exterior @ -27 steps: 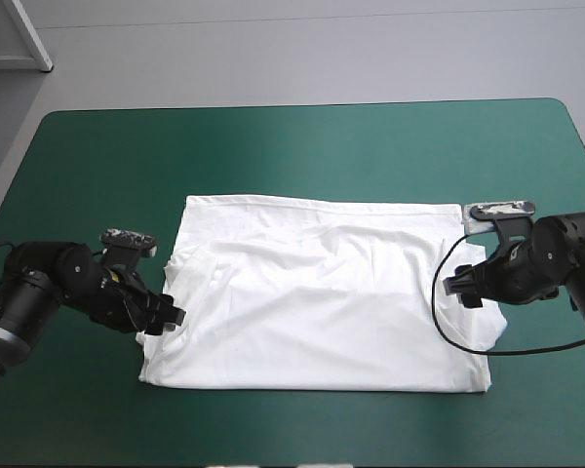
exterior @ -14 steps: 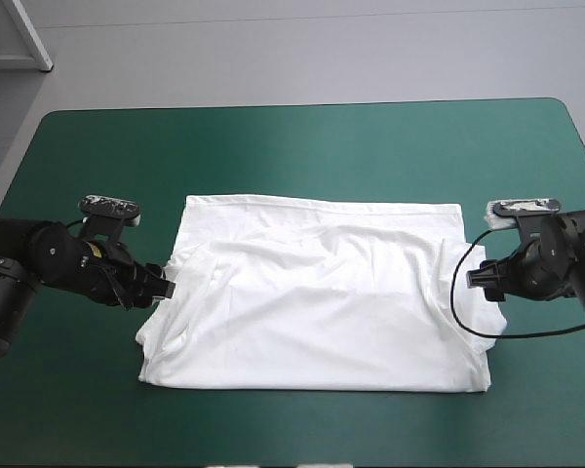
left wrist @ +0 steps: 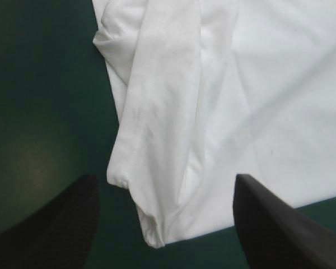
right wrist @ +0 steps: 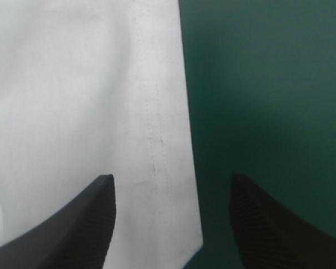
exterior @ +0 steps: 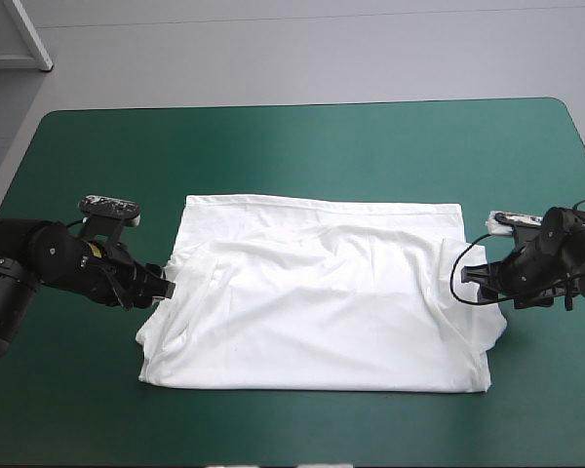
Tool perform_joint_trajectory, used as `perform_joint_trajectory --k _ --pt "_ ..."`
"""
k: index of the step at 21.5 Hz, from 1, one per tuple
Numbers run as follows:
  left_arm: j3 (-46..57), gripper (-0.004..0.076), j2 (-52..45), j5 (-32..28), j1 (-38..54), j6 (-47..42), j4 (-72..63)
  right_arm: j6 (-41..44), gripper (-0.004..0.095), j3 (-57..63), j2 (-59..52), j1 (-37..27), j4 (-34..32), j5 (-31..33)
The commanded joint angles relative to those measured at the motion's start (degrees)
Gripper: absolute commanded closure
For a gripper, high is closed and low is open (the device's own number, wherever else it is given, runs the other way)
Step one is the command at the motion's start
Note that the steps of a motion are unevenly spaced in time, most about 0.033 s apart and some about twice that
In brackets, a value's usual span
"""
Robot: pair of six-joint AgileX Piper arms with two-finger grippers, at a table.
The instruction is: Fold the cloth
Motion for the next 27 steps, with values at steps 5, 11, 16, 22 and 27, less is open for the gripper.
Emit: perform_joint_trajectory --k 5,11,16,22,27 --pt "-1.75 0.0225 -1.18 1.82 0.01 -0.54 -1.24 -1.78 0.0463 -1.12 2.81 -0.37 1.03 -1.63" --pt "-1.75 0.0231 -1.18 2.23 0.01 -0.85 -1.24 -3.36 0.0613 4.81 6.40 -0.85 3.60 -5.74" --pt "-1.75 0.0231 -1.18 1.77 0.01 -0.85 -1.32 -3.95 0.0921 7.46 3.90 -0.85 3.90 -7.86" --pt "-1.75 0.0231 -1.18 -0.03 0.01 -0.85 -1.38 8.81 0.0922 7.46 -10.29 -0.85 -6.54 -8.77" --pt "-1.75 0.0231 -1.18 -1.28 0.01 -0.85 -1.47 -4.15 0.0922 6.91 -15.90 -0.75 10.57 -8.12"
